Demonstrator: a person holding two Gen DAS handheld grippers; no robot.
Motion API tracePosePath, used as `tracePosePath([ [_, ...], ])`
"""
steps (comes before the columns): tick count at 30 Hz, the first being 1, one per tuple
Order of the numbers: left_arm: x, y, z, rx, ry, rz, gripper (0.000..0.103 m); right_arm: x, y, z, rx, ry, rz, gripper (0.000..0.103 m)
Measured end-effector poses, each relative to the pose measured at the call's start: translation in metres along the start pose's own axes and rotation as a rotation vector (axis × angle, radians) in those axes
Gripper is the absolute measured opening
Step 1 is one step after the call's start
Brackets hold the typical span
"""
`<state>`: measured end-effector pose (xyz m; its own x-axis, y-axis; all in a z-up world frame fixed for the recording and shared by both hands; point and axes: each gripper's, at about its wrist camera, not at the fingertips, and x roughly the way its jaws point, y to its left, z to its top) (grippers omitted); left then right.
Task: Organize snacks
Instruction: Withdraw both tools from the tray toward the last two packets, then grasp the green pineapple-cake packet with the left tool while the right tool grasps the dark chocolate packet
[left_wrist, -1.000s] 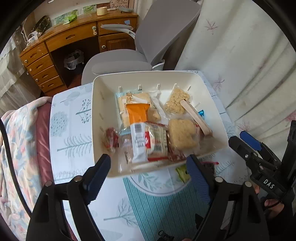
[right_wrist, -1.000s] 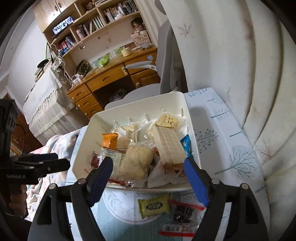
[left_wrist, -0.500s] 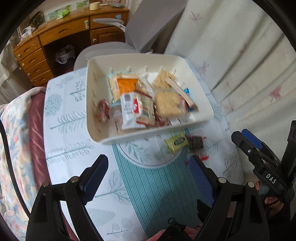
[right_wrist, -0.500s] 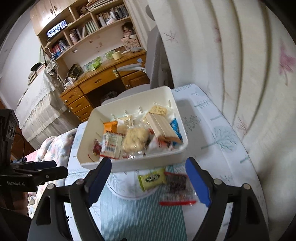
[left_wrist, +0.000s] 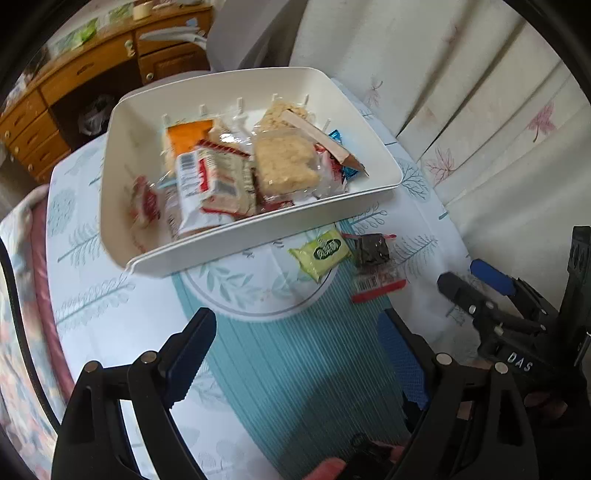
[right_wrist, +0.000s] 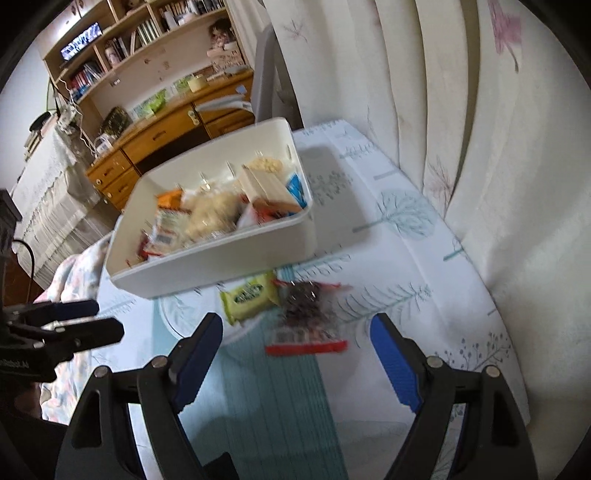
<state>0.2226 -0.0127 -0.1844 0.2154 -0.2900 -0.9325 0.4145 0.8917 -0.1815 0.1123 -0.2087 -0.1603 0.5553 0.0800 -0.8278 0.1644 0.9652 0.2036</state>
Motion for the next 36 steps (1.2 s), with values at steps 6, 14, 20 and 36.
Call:
tracePosePath([
  [6,0.036,-0.021,0.008,0.088,-0.012,0.049,0.088,0.024,-0.009,-0.009,-0.042,0.045,0.002,0.083],
  [14,0.084,-0.034,0.009,0.171,-0.023,0.065,0.088,0.048,-0.01,-0.012,-0.164,0.006,0.022,0.083],
  [20,0.107,-0.038,0.01,0.245,-0.05,0.105,0.088,0.07,-0.005,-0.011,-0.282,0.004,0.004,0.083],
  [36,0.127,-0.045,0.014,0.322,-0.132,0.104,0.073,0.103,-0.002,-0.004,-0.396,0.117,0.085,0.082],
])
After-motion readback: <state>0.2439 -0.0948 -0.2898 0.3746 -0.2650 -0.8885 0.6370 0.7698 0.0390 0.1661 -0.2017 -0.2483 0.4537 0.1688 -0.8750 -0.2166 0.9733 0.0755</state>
